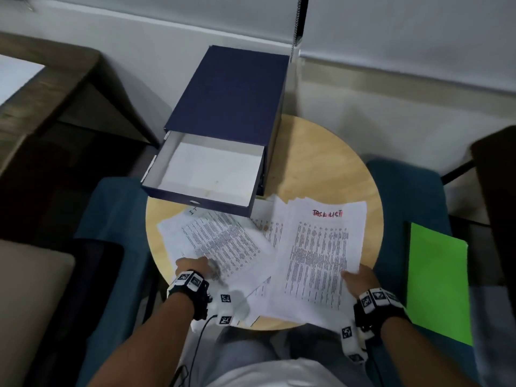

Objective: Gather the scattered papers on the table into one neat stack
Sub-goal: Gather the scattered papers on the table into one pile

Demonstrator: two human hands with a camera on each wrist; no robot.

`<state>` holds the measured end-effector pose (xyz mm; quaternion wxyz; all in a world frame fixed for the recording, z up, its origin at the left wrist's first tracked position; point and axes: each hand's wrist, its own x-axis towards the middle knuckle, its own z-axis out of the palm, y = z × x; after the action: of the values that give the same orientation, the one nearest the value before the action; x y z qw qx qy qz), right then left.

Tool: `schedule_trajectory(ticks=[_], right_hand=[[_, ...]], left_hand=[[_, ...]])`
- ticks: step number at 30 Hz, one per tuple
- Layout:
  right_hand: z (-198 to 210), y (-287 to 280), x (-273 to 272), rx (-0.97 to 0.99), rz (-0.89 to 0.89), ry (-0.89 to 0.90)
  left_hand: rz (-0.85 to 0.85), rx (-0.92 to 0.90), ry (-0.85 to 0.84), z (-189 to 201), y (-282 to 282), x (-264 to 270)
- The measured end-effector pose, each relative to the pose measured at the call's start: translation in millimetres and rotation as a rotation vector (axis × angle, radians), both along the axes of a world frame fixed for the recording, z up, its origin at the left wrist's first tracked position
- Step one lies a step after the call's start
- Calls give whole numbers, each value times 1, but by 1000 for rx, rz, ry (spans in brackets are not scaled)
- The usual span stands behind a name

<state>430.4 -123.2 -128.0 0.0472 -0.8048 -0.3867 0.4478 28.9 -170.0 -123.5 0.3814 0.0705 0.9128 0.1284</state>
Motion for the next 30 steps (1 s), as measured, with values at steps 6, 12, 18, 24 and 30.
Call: schedule_trajectory(ticks=[6,12,18,24,30], right_hand=[[5,-2,-3,14,18,-17],[5,-2,-3,33,43,0],[5,-3,-2,39,9,15],[3,-3,6,21,35,8],[4,-7,29,2,-4,-54]], left_hand=[[-149,56,-22,14,3,5],[-230,285,190,19,2,15],[-141,204,9,51,12,35],[-222,234,-132,48,23,59],[-757,280,32,81,26,104]])
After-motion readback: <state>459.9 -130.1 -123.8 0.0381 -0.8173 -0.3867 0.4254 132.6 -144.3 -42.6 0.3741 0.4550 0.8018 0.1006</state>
